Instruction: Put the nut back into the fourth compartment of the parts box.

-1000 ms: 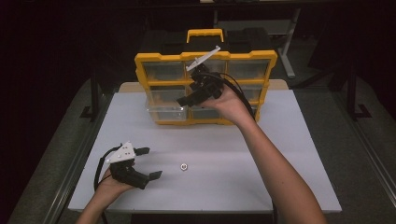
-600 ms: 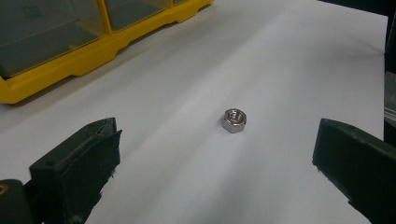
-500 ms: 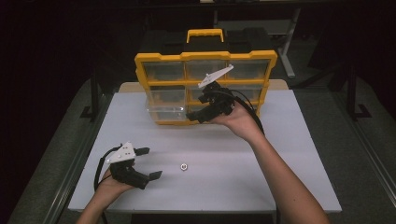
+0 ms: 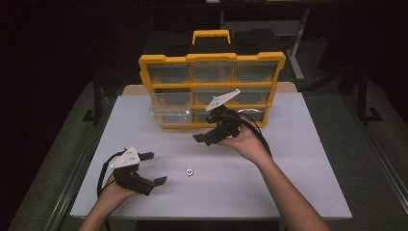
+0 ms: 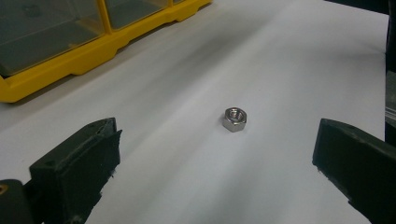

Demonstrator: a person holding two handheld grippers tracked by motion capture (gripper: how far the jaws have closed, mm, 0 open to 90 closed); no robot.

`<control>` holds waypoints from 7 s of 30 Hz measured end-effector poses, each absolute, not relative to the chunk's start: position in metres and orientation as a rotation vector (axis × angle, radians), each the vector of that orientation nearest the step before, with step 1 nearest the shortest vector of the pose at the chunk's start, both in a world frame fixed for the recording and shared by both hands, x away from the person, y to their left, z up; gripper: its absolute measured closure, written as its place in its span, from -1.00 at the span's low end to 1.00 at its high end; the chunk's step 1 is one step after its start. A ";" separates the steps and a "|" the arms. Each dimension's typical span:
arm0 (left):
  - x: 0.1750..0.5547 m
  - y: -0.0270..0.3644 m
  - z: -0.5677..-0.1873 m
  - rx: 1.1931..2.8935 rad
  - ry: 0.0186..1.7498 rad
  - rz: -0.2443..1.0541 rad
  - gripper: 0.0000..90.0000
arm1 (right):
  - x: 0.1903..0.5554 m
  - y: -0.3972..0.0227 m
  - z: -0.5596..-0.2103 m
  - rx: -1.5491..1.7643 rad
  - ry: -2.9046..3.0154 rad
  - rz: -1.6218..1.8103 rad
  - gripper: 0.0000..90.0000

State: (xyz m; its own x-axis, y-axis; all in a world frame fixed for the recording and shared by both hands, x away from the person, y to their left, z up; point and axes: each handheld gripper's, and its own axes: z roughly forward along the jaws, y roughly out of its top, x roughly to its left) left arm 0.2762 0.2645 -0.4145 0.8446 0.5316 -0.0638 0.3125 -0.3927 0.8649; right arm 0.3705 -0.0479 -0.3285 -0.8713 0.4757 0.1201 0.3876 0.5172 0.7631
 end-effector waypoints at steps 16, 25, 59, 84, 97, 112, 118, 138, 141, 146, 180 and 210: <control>0.275 0.265 -0.416 2.018 0.620 0.279 -0.98 | 0.351 -0.042 -0.375 0.746 2.709 1.260 -0.61; 0.275 0.265 -0.415 2.016 0.620 0.278 -0.98 | 0.344 -0.024 -0.399 0.714 2.797 1.190 -0.51; 0.275 0.265 -0.417 2.014 0.622 0.271 -0.98 | 0.329 0.015 -0.438 0.614 2.873 1.022 0.40; 0.275 0.264 -0.416 2.016 0.611 0.276 -0.98 | 0.337 0.002 -0.432 0.653 2.873 1.039 0.54; 0.275 0.264 -0.416 2.013 0.612 0.276 -0.98 | 0.351 -0.016 -0.414 0.716 2.874 1.079 0.54; 0.275 0.264 -0.416 2.017 0.611 0.276 -0.98 | 0.363 -0.038 -0.377 0.757 2.824 1.174 0.54; 0.275 0.263 -0.416 2.016 0.618 0.272 -0.98 | 0.366 -0.041 -0.363 0.762 2.809 1.203 0.54; 0.276 0.263 -0.416 2.016 0.615 0.275 -0.98 | 0.387 -0.052 -0.324 0.728 2.781 1.224 0.54; 0.276 0.262 -0.417 2.016 0.611 0.276 -0.98 | 0.390 -0.053 -0.316 0.718 2.771 1.228 0.54; 0.276 0.263 -0.416 2.014 0.612 0.276 -0.98 | 0.396 -0.055 -0.299 0.704 2.750 1.243 0.54; 0.275 0.265 -0.413 2.003 0.612 0.281 -0.98 | 0.430 -0.017 -0.246 0.653 2.629 1.296 -0.34; 0.276 0.268 -0.415 1.997 0.631 0.293 -0.98 | 0.344 -0.118 -0.354 0.814 2.405 1.428 -0.99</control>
